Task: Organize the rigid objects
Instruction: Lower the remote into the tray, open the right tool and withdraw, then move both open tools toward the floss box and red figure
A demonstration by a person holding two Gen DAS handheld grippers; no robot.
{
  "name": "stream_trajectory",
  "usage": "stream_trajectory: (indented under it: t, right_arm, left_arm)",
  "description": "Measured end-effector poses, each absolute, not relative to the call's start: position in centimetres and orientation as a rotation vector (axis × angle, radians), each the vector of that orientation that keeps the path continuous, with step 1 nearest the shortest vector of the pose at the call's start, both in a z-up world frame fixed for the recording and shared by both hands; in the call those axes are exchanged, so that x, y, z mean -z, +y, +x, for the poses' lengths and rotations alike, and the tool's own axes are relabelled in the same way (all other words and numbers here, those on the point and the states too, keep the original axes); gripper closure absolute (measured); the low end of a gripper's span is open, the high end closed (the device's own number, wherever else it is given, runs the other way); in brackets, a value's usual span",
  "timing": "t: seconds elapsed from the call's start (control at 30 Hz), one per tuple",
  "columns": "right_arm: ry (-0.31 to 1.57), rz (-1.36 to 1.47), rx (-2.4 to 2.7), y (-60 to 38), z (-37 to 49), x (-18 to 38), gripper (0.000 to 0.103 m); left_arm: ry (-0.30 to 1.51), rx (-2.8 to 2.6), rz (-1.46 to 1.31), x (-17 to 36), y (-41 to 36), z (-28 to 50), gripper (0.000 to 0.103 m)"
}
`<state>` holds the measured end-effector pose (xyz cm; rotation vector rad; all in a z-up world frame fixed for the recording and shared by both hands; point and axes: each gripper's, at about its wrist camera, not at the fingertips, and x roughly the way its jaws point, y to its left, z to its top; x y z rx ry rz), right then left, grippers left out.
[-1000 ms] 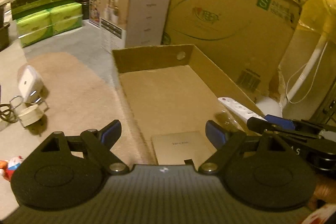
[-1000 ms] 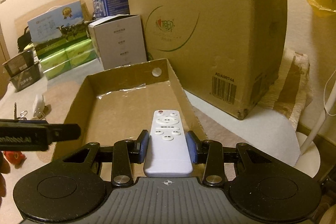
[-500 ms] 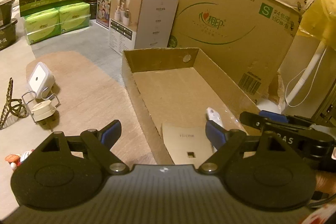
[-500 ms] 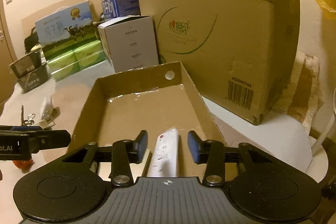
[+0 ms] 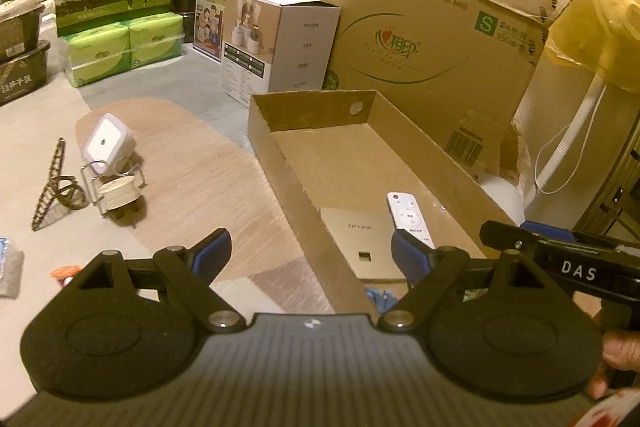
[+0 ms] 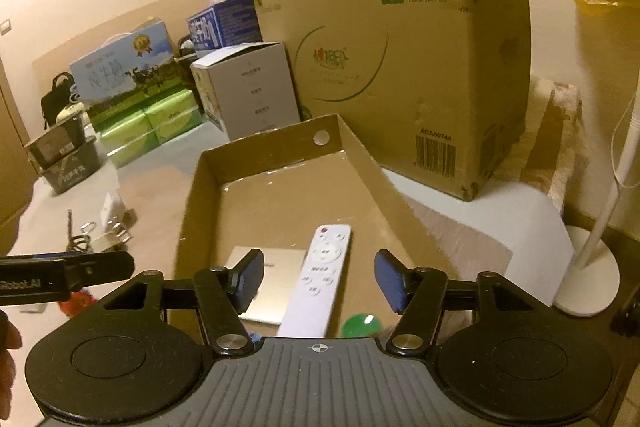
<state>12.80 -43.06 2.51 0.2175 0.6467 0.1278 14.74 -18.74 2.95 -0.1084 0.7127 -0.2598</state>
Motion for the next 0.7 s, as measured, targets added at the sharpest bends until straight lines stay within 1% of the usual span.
stream_trajectory:
  t: [0.23, 0.47, 0.7]
  right_arm:
    - [0.632, 0.186, -0.144, -40.0, 9.7, -3.8, 0.035]
    - [0.625, 0.158, -0.188, -36.6, 7.4, -4.5, 0.029]
    - [0.626, 0.166, -0.239, -33.2, 6.2, -4.5, 0.027]
  left_arm:
    - [0.686, 0.241, -0.101, -3.6, -16.3, 11.7, 0.018]
    - [0.673, 0.184, -0.106, -3.5, -12.3, 8.9, 0.018]
    - [0.657, 0.103, -0.082, -3.4, -7.5, 6.3, 0.018]
